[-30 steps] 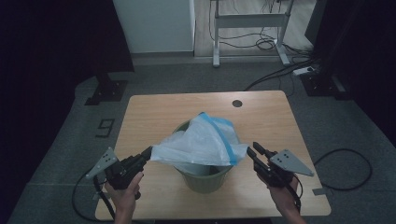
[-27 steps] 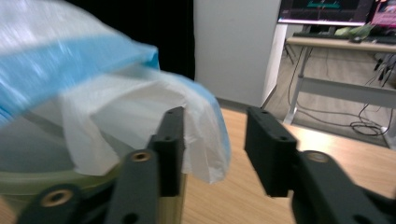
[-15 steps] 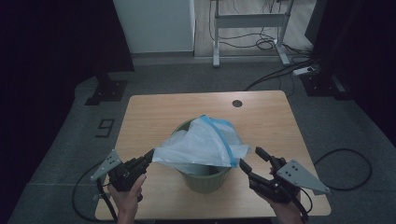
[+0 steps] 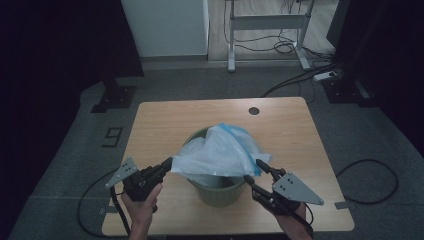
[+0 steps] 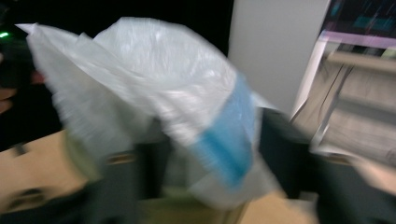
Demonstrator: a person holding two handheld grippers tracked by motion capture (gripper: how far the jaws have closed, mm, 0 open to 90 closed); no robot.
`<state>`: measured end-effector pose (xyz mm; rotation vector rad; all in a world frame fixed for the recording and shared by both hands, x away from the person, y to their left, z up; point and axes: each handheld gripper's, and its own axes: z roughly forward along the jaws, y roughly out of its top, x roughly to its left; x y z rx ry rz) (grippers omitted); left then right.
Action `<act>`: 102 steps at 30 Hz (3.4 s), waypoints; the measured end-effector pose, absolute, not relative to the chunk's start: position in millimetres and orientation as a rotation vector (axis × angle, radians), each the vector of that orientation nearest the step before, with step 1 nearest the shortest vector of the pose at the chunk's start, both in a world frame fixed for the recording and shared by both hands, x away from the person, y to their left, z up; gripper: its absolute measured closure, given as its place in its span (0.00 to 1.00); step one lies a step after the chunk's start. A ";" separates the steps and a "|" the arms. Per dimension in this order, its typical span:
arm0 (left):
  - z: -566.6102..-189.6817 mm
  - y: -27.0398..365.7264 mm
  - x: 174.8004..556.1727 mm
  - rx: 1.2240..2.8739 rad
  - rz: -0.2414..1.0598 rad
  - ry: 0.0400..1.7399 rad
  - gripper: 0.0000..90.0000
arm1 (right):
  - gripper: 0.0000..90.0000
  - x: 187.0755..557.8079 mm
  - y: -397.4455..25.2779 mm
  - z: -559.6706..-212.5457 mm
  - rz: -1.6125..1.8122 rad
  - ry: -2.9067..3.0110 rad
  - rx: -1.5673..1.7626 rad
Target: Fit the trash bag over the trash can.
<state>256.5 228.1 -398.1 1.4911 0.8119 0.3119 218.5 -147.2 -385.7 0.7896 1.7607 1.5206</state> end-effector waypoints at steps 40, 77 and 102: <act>-336.1 205.3 256.1 1.676 0.239 0.668 0.37 | 0.98 244.4 -164.3 -344.4 1.602 1.619 0.792; -356.5 189.6 268.4 1.599 0.258 0.550 1.00 | 0.59 230.2 -155.5 -367.9 1.671 1.701 0.797; -354.8 159.1 285.7 1.692 0.393 0.510 0.97 | 0.99 250.4 -163.2 -327.8 1.704 1.589 0.786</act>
